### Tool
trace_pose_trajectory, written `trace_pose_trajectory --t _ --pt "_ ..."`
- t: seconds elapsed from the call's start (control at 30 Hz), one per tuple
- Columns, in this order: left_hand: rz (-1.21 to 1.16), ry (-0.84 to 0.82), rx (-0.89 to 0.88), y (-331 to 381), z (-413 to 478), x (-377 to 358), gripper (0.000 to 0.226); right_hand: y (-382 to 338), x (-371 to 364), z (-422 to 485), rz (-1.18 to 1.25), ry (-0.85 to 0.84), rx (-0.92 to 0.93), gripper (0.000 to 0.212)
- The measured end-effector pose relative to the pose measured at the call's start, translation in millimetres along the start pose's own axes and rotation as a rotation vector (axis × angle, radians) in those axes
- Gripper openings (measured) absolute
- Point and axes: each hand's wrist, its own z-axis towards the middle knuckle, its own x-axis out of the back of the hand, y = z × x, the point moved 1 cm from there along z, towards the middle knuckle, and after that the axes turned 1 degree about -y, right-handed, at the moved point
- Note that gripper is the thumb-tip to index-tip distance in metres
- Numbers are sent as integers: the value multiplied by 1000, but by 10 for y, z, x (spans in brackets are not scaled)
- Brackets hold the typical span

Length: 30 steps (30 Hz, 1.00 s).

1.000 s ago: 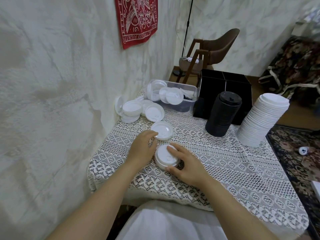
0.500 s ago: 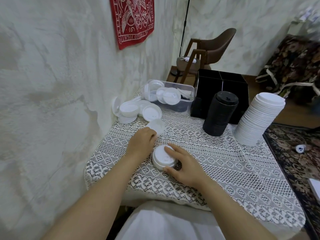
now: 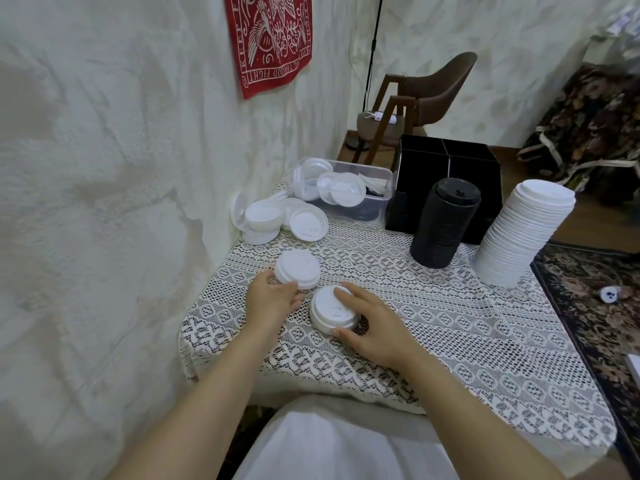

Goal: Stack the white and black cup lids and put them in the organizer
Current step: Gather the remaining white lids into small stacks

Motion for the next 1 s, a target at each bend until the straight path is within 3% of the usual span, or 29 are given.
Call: trace_pose_trajectory --t 0.1,0.23,0.3,0.47,0.6,0.83,1.0 --pt "232 64 -45 15 5 52 68 0 -4 -3 2 3 4 74" --pt "583 153 -371 47 25 60 52 -6 2 -6 19 -7 -7 74" --pt "758 138 -473 78 72 -1 57 -13 3 -4 16 -12 -12 74" --pt "1189 25 -406 116 219 -167 91 -11 0 1 22 -8 -21 73" --pt "1291 -24 -389 124 286 -165 91 -6 0 -1 20 -9 -19 73" --pt "1126 -304 -409 206 309 7 81 -17 12 0 0 -10 -10 73" --pt "1113 -181 -381 106 329 74 100 -24 19 -7 -4 -8 -9 74"
